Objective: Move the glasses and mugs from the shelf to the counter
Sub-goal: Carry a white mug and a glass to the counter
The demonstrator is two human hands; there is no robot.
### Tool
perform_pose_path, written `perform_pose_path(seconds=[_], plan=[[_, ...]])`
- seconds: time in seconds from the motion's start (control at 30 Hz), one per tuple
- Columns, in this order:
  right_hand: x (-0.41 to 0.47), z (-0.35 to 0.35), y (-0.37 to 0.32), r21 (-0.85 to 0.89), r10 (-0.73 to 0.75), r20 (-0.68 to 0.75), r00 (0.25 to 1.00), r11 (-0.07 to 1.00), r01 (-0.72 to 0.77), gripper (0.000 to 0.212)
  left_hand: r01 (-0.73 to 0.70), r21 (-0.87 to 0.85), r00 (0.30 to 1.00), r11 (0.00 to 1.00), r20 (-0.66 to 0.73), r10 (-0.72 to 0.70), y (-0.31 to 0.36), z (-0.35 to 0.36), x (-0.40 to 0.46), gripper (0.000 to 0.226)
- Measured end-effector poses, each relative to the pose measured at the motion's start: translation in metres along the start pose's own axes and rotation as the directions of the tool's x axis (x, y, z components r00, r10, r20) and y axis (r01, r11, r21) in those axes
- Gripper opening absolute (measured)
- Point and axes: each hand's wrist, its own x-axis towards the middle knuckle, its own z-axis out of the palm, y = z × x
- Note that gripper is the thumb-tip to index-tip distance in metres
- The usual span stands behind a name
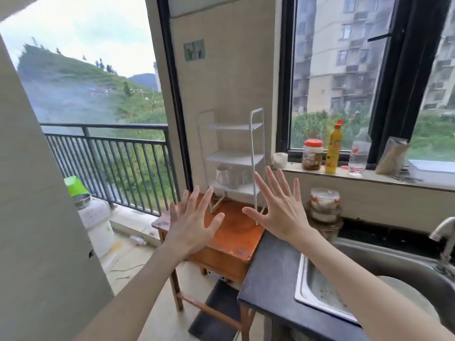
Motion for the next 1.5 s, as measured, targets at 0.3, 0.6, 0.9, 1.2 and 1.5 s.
perform_pose_path(seconds=[0.3,0.6,0.9,1.2,1.5], plan=[[0.093,0.111,0.017,0.075,0.004,0.103,0.995,0.997,-0.012,0.085,0.073,-0.072,0.992,0.995,0.109,-0.065,-0.066,0.072,0.106,0.067],[0.19,0.24,0.024,0.184,0.179,0.223,0.958,0.958,-0.222,0.082,0.068,-0.186,0.96,0.98,0.279,-0.014,-0.155,0.157,0.234,0.068],[0.261,0.324,0.051,0.41,0.558,0.34,0.757,0.637,-0.653,0.074,0.205,-0.522,0.914,0.828,0.404,0.028,-0.199,0.211,0.336,0.068],[0.3,0.39,0.104,0.499,0.687,0.412,0.598,0.379,-0.779,0.072,0.332,-0.656,0.907,0.678,0.419,-0.038,-0.186,0.266,0.41,0.053],[0.304,0.405,0.115,0.625,0.705,0.364,0.609,0.3,-0.721,0.025,0.485,-0.668,0.853,0.565,0.504,-0.136,-0.165,0.305,0.465,0.045]])
